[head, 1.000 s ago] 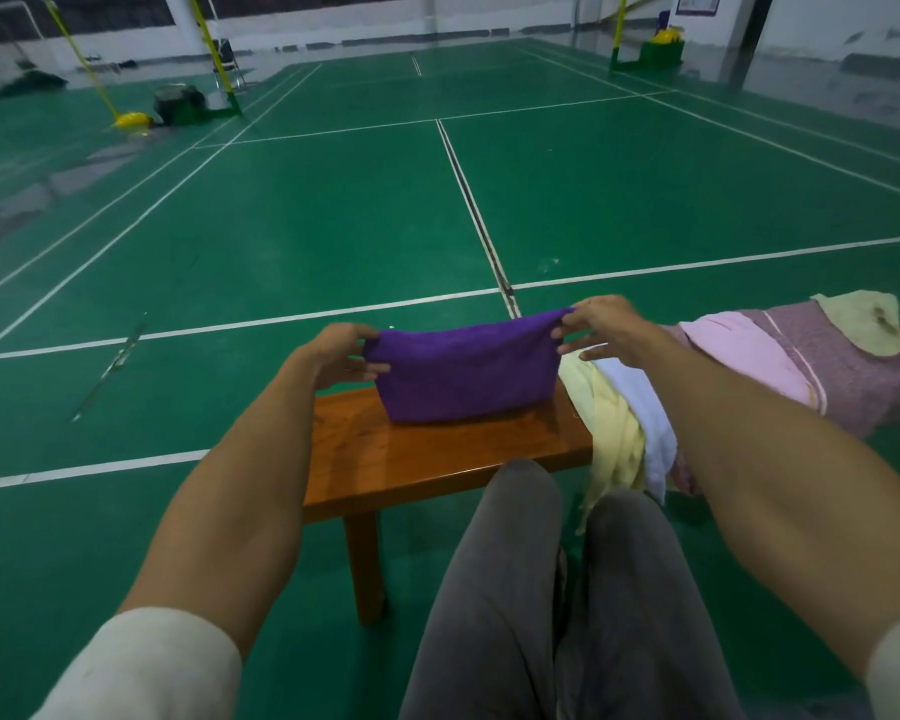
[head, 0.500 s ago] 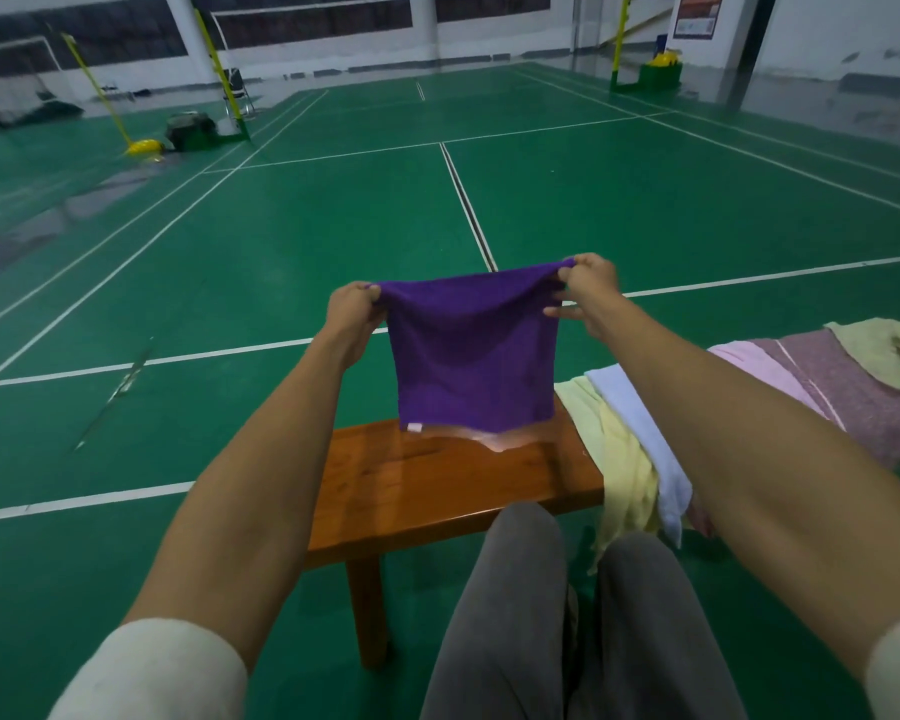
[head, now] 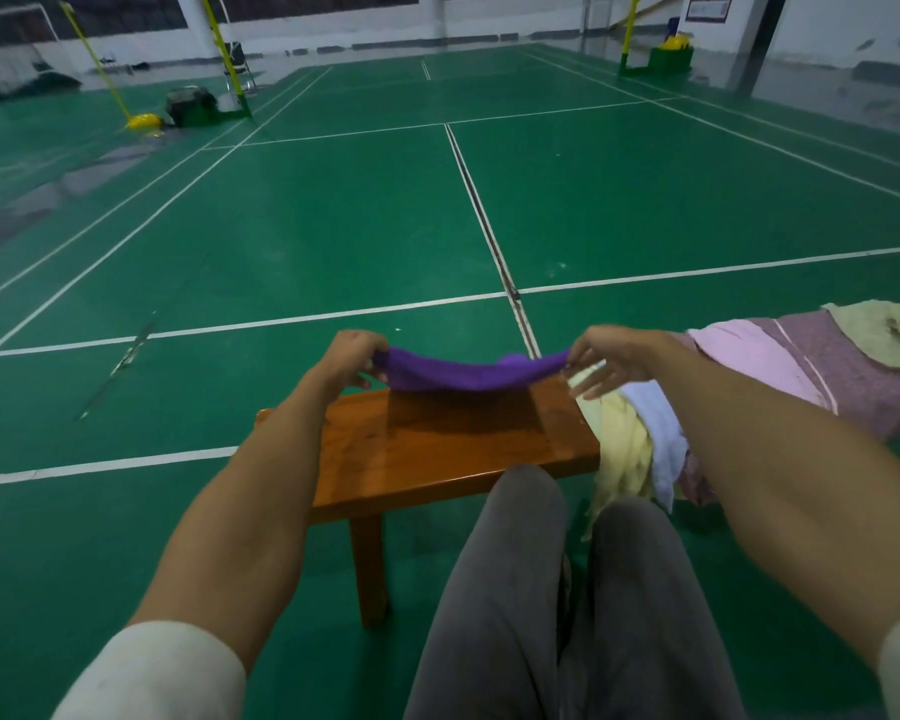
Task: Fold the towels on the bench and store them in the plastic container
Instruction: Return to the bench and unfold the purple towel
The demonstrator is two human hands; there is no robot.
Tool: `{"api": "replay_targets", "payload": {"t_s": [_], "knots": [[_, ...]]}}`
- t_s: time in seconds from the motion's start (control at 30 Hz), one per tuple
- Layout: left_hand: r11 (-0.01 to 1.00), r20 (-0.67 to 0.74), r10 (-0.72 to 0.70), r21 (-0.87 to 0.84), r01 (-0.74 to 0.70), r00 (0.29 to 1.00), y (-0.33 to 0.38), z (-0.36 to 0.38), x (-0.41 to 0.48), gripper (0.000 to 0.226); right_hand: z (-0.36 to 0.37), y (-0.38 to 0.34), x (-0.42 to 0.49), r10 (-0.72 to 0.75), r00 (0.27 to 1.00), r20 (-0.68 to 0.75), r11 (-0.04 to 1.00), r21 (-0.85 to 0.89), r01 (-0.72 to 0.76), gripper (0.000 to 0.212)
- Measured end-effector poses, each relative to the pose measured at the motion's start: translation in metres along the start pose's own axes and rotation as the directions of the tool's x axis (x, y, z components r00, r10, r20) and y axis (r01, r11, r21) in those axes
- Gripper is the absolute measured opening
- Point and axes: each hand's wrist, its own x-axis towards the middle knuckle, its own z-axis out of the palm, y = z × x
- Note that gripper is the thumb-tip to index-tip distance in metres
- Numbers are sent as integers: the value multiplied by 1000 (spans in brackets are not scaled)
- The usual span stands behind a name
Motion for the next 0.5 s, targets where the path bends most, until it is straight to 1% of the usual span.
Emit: {"api": "replay_targets", "payload": {"t_s": [0.07, 0.13, 0.17, 0.23, 0.27, 0.3, 0.33, 0.37, 0.43, 0.5], "knots": [[990, 79, -70, 126, 60, 994, -23, 3, -10, 6, 5, 21, -2, 111, 988, 103, 989, -107, -100, 36], [968, 195, -194, 195, 156, 962, -47, 5, -17, 16, 13, 40, -3, 231, 960, 161, 944, -278, -180, 36], [949, 268, -270, 234, 210, 925, -57, 5, -20, 19, 17, 49, -2, 291, 940, 179, 906, -367, -211, 36], [895, 401, -416, 336, 292, 816, -71, 10, -27, 18, 25, 62, 0, 389, 902, 190, 826, -504, -250, 39], [872, 441, -467, 374, 315, 767, -77, 12, -30, 17, 27, 67, 1, 417, 889, 187, 801, -538, -262, 41], [859, 456, -493, 393, 329, 741, -83, 15, -30, 18, 29, 70, 3, 433, 883, 181, 789, -550, -274, 40], [855, 450, -499, 395, 336, 741, -87, 18, -29, 18, 31, 72, 5, 431, 886, 171, 790, -547, -278, 38], [859, 429, -490, 385, 337, 759, -91, 20, -26, 20, 33, 72, 7, 411, 898, 160, 799, -538, -270, 35], [886, 374, -436, 341, 315, 819, -94, 23, -18, 22, 34, 72, 15, 342, 930, 134, 827, -513, -230, 32], [921, 313, -344, 297, 253, 885, -90, 26, -9, 20, 33, 70, 27, 252, 963, 95, 861, -477, -178, 31]]}}
